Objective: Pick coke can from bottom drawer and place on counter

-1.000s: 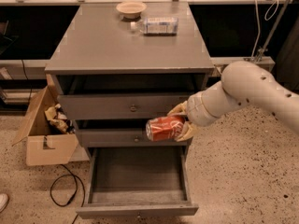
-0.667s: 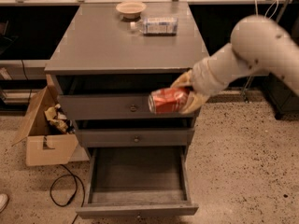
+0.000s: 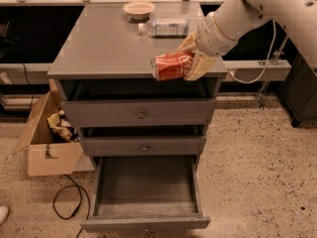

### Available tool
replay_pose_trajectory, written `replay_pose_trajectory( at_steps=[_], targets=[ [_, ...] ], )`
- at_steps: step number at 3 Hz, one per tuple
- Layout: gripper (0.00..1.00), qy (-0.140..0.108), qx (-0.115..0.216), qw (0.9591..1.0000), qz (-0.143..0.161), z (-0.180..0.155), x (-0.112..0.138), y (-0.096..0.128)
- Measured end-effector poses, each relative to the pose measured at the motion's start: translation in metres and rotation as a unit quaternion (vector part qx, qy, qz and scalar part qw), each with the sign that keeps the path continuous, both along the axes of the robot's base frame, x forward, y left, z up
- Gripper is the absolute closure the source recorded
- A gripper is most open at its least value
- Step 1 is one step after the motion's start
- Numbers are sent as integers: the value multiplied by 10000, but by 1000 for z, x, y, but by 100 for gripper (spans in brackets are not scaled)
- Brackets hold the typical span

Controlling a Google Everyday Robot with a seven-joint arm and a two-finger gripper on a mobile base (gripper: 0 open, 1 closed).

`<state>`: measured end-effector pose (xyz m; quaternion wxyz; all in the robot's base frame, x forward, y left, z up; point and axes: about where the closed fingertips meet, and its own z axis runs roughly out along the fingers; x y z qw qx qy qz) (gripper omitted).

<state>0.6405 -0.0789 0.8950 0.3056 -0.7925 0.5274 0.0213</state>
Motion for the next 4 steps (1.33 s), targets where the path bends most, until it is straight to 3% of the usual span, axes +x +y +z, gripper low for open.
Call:
replay_pose_trajectory(
  at_steps=[1,2,3,4],
  targets=[
    [100,-20,22,10000,1,3,4,4],
    [100,-152,169,9997,4,22,30,28],
    [100,-10,290,9993,-235,28,64,49],
    [100,336,408,9959,-728,23,100,66]
  ],
)
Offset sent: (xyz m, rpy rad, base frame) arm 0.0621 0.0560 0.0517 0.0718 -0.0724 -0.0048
